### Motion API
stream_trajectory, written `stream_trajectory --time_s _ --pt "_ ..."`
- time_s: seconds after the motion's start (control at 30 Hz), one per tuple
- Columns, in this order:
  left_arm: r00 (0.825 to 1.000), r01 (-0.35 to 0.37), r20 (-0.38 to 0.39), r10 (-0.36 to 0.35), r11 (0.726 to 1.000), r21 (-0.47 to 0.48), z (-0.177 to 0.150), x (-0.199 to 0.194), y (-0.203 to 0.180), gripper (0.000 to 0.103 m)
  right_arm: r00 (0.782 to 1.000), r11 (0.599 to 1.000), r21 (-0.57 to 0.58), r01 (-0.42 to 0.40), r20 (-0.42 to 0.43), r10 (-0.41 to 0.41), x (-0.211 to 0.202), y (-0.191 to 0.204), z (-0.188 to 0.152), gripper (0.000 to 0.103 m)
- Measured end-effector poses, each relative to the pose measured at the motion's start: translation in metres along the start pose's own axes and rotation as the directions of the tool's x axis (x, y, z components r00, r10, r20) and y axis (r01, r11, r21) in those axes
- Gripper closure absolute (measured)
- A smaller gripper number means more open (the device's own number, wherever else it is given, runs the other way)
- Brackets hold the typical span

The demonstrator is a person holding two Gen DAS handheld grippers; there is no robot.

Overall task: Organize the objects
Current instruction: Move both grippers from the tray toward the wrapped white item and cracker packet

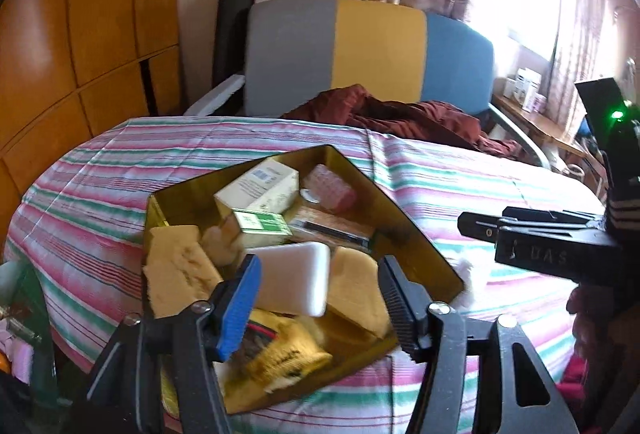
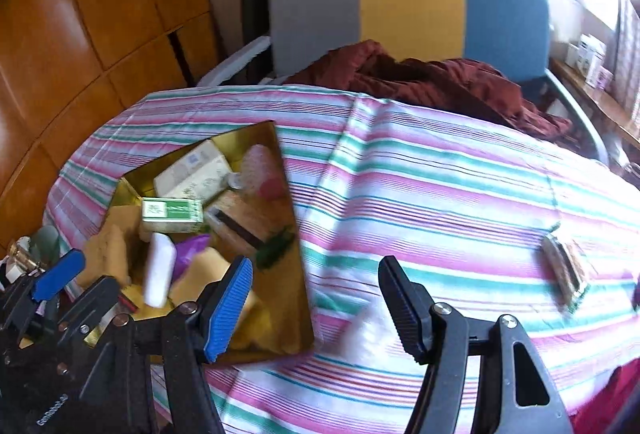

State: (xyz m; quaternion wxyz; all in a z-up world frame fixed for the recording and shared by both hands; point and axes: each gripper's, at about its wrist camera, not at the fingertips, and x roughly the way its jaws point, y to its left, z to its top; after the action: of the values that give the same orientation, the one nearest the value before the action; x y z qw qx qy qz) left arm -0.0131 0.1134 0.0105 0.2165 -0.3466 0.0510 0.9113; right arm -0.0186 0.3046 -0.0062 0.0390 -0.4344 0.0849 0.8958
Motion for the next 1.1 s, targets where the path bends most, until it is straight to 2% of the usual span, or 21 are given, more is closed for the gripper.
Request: stream_trajectory --time_s 0.13,0.53,0.7,0.87,1.1 --pt "1.0 0.031 -0.006 -0.031 0.999 0.039 -0.004 -0.004 -0.017 0.039 0.999 0.999 0.031 0.034 0.0 -0.034 -0.008 -0.026 -0.008 0.031" --pt "0.985 0.157 -0.096 -0.143 0.974 0.161 -0.025 0.008 -0.067 0.04 0.982 0.976 0.109 0.186 -0.03 -0.184 -0.023 -0.112 -0.027 0.031" --pt "0.973 0.221 -0.122 -0.197 0.947 0.231 -0.023 0.013 -0.085 0.041 0.969 0.961 0.124 0.246 -0.034 -0.243 -0.029 -0.146 -0.026 0.031" --pt "0.965 0.253 -0.141 -0.22 0.921 0.296 -0.014 0.023 -0.107 0.041 0.957 0.946 0.144 0.29 -0.026 -0.29 -0.032 -0.182 -0.022 0.031" --pt "0.96 0.272 -0.177 -0.218 0.878 0.395 -0.002 0.049 -0.143 0.041 0.953 0.932 0.214 0.294 0.01 -0.303 -0.026 -0.237 -0.025 0.031"
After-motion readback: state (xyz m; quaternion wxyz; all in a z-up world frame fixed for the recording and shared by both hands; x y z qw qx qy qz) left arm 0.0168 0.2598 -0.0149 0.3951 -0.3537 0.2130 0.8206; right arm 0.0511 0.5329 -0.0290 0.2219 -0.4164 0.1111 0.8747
